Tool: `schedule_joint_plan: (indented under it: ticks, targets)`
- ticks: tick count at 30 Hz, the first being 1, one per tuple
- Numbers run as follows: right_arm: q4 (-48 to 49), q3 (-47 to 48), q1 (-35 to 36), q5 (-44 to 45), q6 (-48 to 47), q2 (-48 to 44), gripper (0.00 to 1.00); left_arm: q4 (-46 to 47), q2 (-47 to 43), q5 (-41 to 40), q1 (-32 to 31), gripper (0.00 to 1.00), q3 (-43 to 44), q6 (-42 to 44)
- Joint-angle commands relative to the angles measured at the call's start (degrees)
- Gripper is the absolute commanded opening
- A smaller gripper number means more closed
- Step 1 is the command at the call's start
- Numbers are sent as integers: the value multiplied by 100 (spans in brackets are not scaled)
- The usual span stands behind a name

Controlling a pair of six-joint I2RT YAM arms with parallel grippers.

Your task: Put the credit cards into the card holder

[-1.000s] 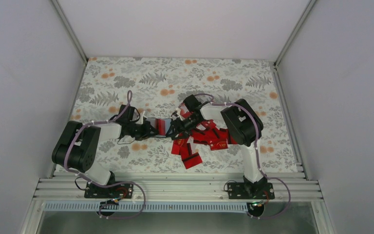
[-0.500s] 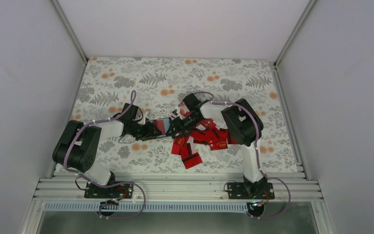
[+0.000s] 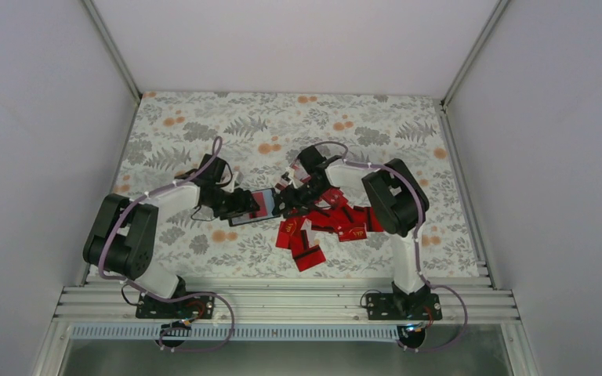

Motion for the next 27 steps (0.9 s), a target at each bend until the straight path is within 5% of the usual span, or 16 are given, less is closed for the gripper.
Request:
schedule_joint_plan:
  ticks: [1, 27]
  targets:
    - [-230, 176, -80, 463, -104, -194, 53, -396, -41, -543, -23, 68, 278, 92]
    - [96, 787, -112, 719, 429, 453, 34, -111, 673, -826, -226, 32, 719, -131]
